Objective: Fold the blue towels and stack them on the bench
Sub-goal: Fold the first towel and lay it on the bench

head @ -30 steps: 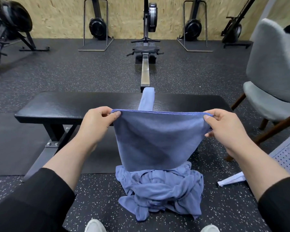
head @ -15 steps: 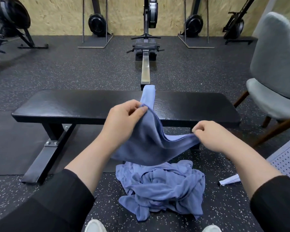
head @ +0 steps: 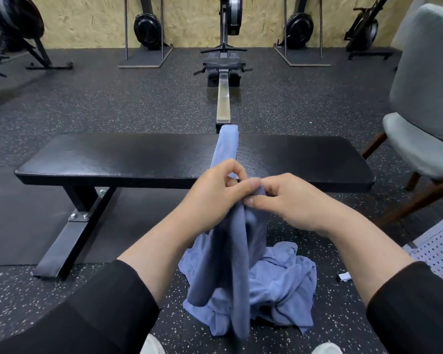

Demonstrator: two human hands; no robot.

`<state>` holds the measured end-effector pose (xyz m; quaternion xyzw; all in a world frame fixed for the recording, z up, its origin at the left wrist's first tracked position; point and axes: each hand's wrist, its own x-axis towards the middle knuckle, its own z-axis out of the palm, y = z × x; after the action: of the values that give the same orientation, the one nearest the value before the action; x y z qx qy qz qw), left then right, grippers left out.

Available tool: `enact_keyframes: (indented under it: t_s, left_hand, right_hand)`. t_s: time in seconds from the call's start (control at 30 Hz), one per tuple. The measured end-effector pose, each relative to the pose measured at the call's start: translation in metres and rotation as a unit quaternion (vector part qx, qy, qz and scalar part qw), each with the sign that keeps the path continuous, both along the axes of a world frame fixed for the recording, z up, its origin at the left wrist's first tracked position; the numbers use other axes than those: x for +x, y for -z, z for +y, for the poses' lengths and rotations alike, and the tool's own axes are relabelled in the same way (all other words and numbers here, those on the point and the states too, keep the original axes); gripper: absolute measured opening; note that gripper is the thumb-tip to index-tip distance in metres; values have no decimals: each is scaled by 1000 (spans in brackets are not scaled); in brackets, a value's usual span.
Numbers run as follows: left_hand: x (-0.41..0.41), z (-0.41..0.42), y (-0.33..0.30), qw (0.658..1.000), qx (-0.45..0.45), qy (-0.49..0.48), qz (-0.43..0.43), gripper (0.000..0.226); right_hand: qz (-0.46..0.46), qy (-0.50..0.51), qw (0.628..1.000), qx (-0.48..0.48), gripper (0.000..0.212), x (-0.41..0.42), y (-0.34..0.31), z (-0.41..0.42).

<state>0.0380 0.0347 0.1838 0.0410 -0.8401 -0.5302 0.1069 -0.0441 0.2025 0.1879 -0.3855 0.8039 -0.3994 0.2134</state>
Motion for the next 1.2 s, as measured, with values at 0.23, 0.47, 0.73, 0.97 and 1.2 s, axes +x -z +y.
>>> enact_keyframes:
  t_s: [0.23,0.47,0.73,0.97,1.2]
  left_hand:
    - [10,-13,21,981,-9,113,-157,25]
    - [12,-41,26,967,-172,-15,-190,33]
    - [26,-76,15,945,-271,-147,-111,35]
    - [38,-88,11,950,-250,-173,-64,26]
    - [44,-95,9,959,-198,-192,-58,21]
  right_hand:
    - [29,68,992,-105,32,-11,-8,11]
    - [90,176,971,-134,16,-24,-7,38]
    - [113,284,951,-53,23,-37,3,63]
    - [109,308,945,-13,21,-33,9,70]
    - [90,335,937,-36,20,-32,8,73]
